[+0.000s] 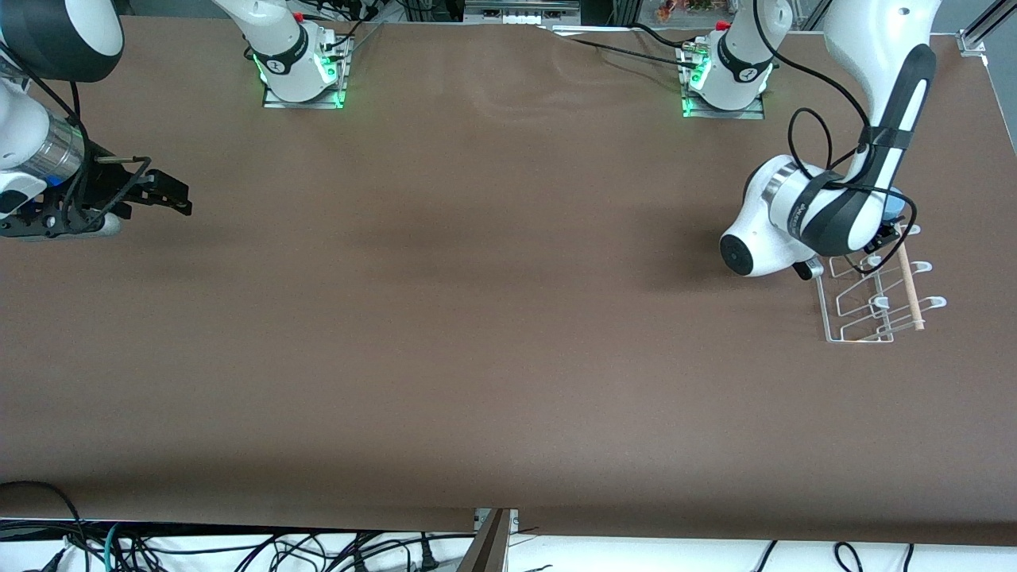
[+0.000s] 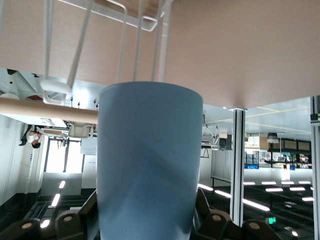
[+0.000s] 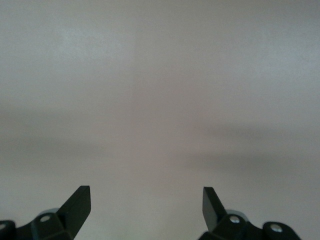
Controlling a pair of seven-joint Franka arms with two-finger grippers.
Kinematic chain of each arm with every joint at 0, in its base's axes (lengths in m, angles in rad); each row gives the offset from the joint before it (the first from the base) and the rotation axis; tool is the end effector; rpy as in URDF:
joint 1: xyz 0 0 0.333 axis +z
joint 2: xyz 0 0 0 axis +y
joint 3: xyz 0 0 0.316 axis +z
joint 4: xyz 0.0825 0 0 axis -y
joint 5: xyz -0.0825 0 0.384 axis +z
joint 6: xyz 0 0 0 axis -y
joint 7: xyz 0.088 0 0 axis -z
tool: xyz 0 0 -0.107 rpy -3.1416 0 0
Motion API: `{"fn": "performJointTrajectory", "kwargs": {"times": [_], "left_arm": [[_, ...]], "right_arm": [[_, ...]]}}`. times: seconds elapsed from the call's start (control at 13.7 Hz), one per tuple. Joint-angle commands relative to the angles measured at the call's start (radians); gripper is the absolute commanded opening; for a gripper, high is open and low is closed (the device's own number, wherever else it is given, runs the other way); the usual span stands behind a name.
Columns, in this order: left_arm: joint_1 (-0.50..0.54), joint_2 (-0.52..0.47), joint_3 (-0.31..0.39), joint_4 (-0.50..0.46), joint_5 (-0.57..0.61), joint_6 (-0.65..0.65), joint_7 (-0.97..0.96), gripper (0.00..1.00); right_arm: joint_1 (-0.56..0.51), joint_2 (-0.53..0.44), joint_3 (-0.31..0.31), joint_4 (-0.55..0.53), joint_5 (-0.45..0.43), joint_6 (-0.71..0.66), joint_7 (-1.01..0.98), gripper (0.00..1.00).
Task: Transfer cup to left arm and place on rack
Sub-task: 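Lower the blue cup with the left gripper onto the wire rack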
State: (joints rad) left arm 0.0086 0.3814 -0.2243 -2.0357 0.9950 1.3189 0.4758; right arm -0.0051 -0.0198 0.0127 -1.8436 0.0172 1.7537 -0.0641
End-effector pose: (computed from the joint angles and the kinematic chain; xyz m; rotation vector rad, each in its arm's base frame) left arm 0.5086 -0.0007 0.2694 -1.7389 1.0389 1.2982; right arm 0.5489 0.0058 0.5214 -3.1194 -0.1060 0.1087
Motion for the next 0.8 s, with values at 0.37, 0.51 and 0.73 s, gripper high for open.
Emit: {"fn": "performJointTrajectory", "kwargs": {"times": [0.37,0.51,0.73], "left_arm": [[0.057,-0.035,-0.010,-0.058,0.039,0.092,-0.011,0.25],[0.057,-0.033,-0.012,-0.057,0.039,0.095,-0.011,1.00],[0.060,-0.038,-0.010,-0.048,0.036,0.095,-0.011,1.00]], "right_arm": [[0.007,0.000,-0.028,0.078,-0.008,-0.048,-0.025,0.99],[0.007,0.011,-0.028,0.136,-0.010,-0.092,-0.029,0.99],[0.013,0.011,-0.025,0.161,-0.002,-0.102,-0.022,0.99]]}}
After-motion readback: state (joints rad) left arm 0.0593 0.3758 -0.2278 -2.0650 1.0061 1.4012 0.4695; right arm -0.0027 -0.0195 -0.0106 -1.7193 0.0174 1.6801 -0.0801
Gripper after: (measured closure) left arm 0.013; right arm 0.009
